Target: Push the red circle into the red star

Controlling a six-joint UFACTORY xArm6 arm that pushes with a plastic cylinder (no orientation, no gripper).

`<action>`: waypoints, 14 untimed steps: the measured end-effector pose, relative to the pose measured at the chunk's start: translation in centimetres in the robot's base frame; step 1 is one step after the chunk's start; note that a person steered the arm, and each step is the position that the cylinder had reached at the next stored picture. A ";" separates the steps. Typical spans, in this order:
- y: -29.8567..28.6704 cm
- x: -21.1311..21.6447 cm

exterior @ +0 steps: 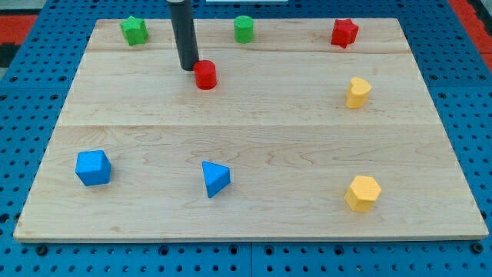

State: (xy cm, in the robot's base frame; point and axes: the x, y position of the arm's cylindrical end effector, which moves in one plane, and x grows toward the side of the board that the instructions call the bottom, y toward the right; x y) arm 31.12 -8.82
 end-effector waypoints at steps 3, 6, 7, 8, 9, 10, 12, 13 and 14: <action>5.4 3.4; 20.7 -0.6; 21.8 -1.6; 21.7 -3.3; 19.4 -2.1; 18.6 -3.8; 20.0 -5.5; 20.0 -5.5; 19.7 -4.6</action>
State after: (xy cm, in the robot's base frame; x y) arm 26.49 10.83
